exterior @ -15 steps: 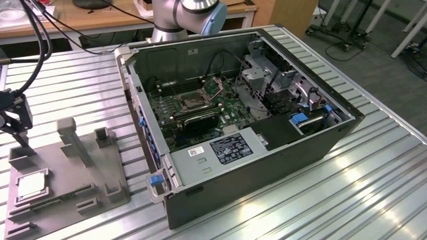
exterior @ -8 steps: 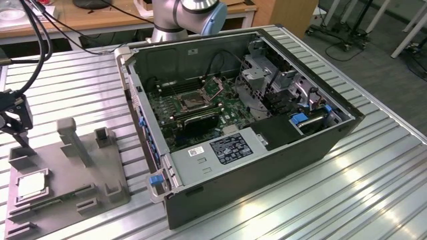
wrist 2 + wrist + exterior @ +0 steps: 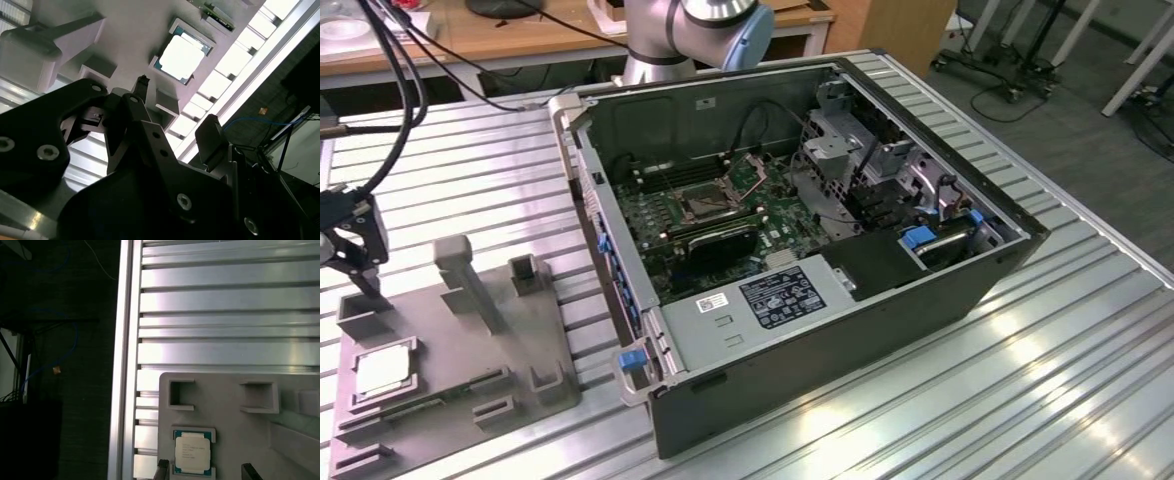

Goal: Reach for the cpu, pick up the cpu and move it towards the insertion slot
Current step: 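Pick up the cpu and move it towards the insertion slot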

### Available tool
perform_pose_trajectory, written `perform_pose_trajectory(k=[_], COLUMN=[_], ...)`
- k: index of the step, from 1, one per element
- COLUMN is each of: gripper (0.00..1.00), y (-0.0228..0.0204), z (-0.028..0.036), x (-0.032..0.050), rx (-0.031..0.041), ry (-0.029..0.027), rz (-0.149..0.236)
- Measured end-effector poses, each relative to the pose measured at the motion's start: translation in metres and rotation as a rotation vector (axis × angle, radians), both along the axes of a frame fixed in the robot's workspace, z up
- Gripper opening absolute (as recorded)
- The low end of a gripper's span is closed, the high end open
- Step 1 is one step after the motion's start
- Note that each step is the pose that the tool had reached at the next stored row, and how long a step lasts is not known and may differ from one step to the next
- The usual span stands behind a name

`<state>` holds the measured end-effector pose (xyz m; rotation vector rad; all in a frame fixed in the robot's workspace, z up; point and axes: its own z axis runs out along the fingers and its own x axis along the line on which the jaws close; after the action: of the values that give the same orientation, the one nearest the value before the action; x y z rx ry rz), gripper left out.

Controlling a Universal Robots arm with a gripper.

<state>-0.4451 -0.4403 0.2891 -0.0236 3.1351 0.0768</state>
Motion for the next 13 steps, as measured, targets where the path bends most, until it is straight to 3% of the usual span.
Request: perform_pose_trajectory(k=[13], gripper=[0.65], y=[-0.0001], z=[-0.0062], x=[0.0], rx=[0.0], ry=[-0.0001], rz=[0.0])
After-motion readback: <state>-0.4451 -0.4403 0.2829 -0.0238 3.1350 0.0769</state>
